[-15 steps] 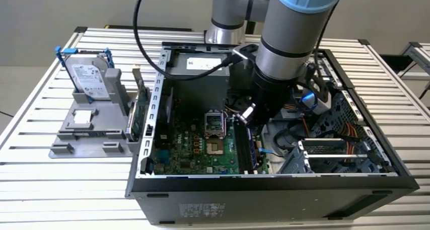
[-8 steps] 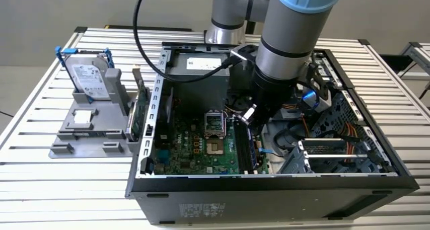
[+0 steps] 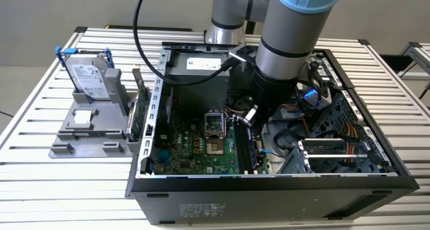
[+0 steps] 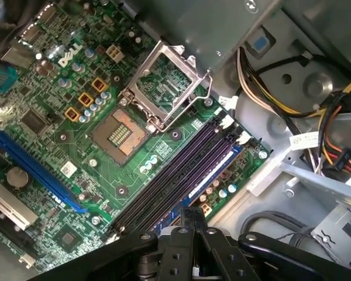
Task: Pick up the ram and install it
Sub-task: 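Press down the ram until it locks into place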
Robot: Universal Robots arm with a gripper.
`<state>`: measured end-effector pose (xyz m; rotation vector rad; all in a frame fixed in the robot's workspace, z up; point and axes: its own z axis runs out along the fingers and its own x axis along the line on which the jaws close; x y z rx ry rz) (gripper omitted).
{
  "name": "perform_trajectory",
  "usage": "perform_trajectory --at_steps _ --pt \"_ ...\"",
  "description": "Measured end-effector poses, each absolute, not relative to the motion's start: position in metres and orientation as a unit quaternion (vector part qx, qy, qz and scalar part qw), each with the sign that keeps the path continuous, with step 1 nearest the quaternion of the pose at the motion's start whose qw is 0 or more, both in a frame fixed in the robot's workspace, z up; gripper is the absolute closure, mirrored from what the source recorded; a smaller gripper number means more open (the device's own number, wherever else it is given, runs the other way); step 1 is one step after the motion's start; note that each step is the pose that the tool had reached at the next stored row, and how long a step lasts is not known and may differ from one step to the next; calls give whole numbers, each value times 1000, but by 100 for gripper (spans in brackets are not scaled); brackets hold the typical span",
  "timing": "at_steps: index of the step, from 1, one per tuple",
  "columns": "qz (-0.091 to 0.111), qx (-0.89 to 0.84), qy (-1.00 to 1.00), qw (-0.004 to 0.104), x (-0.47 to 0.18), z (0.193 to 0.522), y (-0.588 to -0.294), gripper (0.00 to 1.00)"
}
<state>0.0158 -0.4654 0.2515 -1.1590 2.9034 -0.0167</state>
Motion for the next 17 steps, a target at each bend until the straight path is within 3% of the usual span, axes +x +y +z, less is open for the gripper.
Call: perform_trajectory --at_steps 17 --pt "-5 -445 895 8 16 251 -465 100"
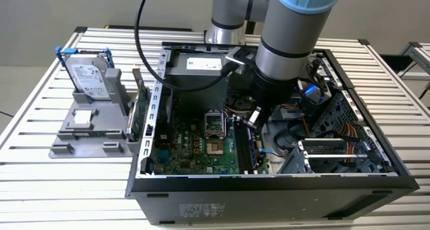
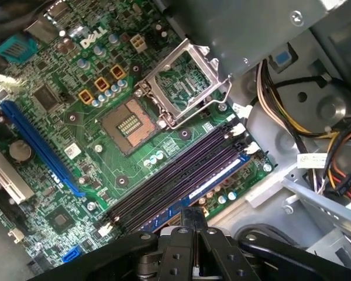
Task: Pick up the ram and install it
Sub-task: 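Press down the ram until it locks into place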
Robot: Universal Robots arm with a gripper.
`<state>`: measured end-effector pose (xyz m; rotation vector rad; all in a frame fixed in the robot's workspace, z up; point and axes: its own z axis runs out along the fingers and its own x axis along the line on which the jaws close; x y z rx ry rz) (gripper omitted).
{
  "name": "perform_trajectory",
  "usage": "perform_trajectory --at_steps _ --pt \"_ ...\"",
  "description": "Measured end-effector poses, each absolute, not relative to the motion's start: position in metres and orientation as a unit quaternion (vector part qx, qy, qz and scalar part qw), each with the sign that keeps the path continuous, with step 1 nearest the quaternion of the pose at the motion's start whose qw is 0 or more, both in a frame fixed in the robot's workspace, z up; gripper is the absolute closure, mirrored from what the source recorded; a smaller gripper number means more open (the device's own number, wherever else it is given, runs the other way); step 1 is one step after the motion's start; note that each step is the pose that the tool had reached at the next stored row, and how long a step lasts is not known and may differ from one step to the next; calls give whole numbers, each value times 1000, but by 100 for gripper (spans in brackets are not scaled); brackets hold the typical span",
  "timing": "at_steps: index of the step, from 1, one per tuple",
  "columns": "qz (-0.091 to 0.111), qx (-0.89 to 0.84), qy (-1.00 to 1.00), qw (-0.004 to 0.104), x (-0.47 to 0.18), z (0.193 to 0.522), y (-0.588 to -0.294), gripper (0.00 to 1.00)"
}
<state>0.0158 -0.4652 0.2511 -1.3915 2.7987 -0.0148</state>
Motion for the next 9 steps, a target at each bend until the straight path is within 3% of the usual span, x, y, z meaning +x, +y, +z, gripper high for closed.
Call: perform_trajectory --at_steps 9 --pt "-4 -484 875 8 16 251 -465 100"
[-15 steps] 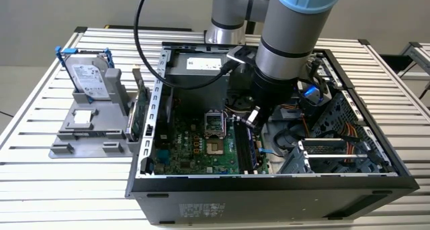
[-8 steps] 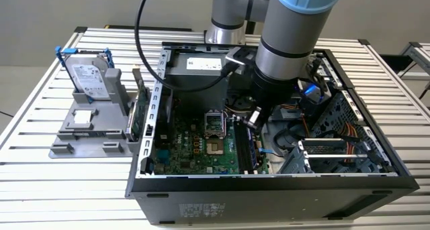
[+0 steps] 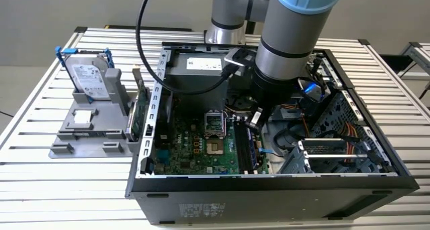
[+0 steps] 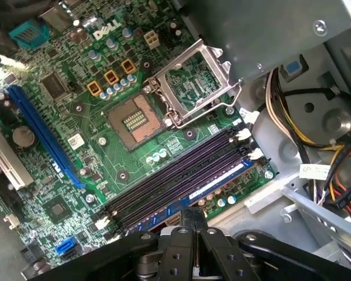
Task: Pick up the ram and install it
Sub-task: 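Press down the ram until it locks into place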
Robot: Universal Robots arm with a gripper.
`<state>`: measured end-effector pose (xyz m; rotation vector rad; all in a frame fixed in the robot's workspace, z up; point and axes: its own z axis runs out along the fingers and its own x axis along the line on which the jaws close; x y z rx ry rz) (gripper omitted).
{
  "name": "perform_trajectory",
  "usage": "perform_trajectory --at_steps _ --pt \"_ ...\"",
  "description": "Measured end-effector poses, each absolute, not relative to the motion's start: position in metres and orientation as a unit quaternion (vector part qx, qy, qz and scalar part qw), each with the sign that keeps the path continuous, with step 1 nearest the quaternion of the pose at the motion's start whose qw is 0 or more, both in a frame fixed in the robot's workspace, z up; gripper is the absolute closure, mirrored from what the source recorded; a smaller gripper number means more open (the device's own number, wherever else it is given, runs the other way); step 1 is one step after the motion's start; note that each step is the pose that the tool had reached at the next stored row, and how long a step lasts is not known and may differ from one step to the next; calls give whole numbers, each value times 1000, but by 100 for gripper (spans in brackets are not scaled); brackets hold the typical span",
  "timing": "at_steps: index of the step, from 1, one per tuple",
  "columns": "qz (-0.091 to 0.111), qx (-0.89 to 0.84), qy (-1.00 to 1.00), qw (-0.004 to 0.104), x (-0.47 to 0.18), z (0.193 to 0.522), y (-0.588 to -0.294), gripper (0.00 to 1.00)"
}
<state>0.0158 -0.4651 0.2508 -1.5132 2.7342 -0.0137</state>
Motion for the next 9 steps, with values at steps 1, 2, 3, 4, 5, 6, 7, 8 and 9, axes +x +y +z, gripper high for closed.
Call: perform_trajectory --at_steps 1,2,3,4,5,6,7,8,9 --pt "-4 -488 873 8 16 251 -465 100" --pt "-4 -492 870 8 16 251 -465 100" --pt "-4 -497 868 8 16 251 -465 100" --pt "-4 -501 865 8 16 251 -465 100" --pt "-4 -506 863 8 16 251 -465 100" --pt "-4 -510 860 8 16 251 -465 100" --pt "-4 -515 857 8 16 251 -465 100" --pt "-4 -520 854 9 16 250 -465 100" --pt "-4 -525 851 9 16 250 -465 100"
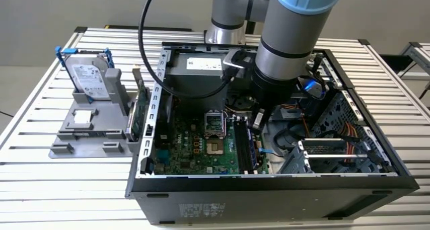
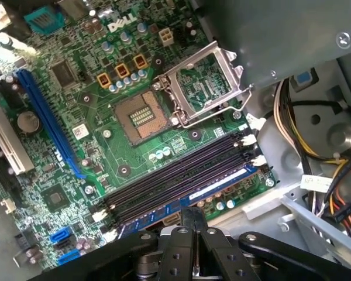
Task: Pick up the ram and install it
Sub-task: 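Press down the ram until it locks into place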
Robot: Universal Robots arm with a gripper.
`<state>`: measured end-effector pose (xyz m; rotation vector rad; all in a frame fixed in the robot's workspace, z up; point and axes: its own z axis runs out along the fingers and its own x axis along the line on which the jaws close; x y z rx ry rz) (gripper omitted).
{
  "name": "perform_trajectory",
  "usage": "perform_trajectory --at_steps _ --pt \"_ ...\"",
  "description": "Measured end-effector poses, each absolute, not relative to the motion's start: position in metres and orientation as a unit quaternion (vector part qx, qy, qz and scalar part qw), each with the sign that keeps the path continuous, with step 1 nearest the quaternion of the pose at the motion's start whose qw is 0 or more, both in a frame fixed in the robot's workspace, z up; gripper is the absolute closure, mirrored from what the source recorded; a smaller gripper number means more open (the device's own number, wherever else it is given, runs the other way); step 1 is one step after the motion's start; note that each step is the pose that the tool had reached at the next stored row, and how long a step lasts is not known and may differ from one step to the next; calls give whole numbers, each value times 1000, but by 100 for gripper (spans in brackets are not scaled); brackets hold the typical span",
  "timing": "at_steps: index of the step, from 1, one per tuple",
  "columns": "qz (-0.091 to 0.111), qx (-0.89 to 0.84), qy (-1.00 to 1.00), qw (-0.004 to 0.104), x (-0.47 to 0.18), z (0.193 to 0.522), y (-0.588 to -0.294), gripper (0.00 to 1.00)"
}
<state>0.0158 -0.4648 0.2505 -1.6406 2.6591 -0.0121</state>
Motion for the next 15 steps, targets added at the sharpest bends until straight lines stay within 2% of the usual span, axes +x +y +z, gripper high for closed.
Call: perform_trajectory --at_steps 15 --pt "-3 -595 804 9 16 250 -464 100"
